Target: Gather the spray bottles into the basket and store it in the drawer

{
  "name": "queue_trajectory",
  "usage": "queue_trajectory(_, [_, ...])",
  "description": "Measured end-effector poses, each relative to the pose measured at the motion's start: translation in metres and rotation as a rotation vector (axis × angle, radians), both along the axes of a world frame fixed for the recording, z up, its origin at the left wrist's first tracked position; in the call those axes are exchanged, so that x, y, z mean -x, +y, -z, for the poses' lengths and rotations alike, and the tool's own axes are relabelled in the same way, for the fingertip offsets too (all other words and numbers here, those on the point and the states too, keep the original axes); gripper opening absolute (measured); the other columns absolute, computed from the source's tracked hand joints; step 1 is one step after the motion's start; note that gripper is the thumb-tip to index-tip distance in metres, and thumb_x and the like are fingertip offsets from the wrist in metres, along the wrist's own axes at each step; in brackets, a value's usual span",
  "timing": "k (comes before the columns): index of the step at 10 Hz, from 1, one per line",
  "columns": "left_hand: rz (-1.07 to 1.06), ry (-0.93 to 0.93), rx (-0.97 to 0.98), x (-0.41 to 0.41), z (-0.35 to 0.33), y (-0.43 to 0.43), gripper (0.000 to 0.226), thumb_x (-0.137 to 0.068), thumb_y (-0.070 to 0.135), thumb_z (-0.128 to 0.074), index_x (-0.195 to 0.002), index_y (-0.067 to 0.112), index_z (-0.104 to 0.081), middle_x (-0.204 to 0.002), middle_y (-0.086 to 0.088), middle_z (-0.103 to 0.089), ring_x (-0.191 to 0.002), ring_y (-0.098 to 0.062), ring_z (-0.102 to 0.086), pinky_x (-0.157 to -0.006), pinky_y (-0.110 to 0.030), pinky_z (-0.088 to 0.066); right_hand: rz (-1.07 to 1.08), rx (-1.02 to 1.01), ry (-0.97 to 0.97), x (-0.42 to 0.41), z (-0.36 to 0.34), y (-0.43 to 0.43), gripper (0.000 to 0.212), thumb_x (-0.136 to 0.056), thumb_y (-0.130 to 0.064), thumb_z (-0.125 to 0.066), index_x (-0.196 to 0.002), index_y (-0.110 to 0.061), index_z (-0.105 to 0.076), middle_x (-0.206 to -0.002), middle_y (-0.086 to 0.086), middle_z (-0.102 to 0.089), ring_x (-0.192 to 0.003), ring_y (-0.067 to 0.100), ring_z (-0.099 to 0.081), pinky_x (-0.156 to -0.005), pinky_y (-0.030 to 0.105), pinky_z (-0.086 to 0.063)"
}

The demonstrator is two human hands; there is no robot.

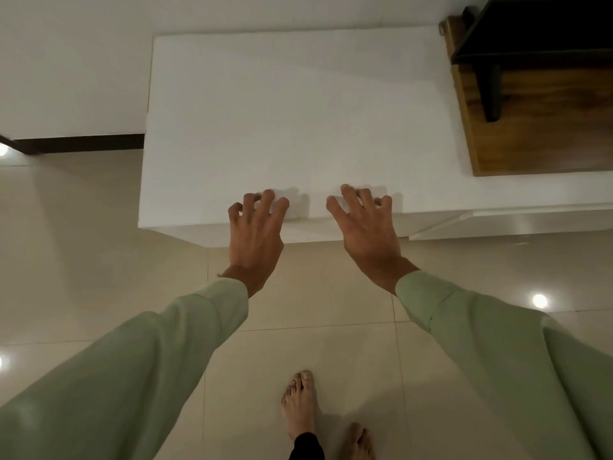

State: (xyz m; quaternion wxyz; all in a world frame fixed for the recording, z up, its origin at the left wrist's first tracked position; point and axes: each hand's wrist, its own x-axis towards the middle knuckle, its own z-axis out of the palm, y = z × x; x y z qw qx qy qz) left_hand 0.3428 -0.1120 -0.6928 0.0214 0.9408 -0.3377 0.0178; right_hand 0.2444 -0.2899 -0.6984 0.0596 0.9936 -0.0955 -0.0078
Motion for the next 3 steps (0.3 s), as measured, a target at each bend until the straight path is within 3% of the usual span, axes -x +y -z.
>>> queue_trajectory(1, [-0.009,0.035,-0.012,0.007,-0.008,-0.005,0.053,-0.069,-0.013,-0.051,-0.115,0.014,-0.048,-0.122,-0.01,-0.056,-0.109,-0.035,-0.052,-0.083,-0.047,-0.046,0.032,0.001,-0.031,-0.003,-0.007,0.007,0.065,-0.066,0.017,-0.047,-0.121,-0.017,-0.046,-0.124,0.011,-0.049,-0.102,0.031,-0.047,-0.077,0.047,-0.04])
queue_trajectory(2, [-0.008,0.172,-0.089,0.009,-0.03,-0.009,0.057,-0.074,-0.008,-0.054,-0.126,0.012,-0.044,-0.134,-0.011,-0.048,-0.121,-0.035,-0.046,-0.089,-0.046,-0.047,0.072,-0.125,0.077,-0.008,-0.031,0.015,0.062,-0.069,0.009,-0.054,-0.125,-0.016,-0.047,-0.125,0.01,-0.05,-0.106,0.032,-0.048,-0.076,0.045,-0.041])
queue_trajectory(3, [0.027,0.308,-0.16,0.012,-0.049,-0.002,0.061,-0.083,0.007,-0.062,-0.138,0.01,-0.037,-0.152,-0.012,-0.031,-0.14,-0.034,-0.032,-0.104,-0.047,-0.041,0.132,-0.378,0.214,-0.006,-0.053,0.013,0.061,-0.084,-0.006,-0.059,-0.141,-0.017,-0.04,-0.146,0.009,-0.039,-0.128,0.033,-0.041,-0.094,0.05,-0.041])
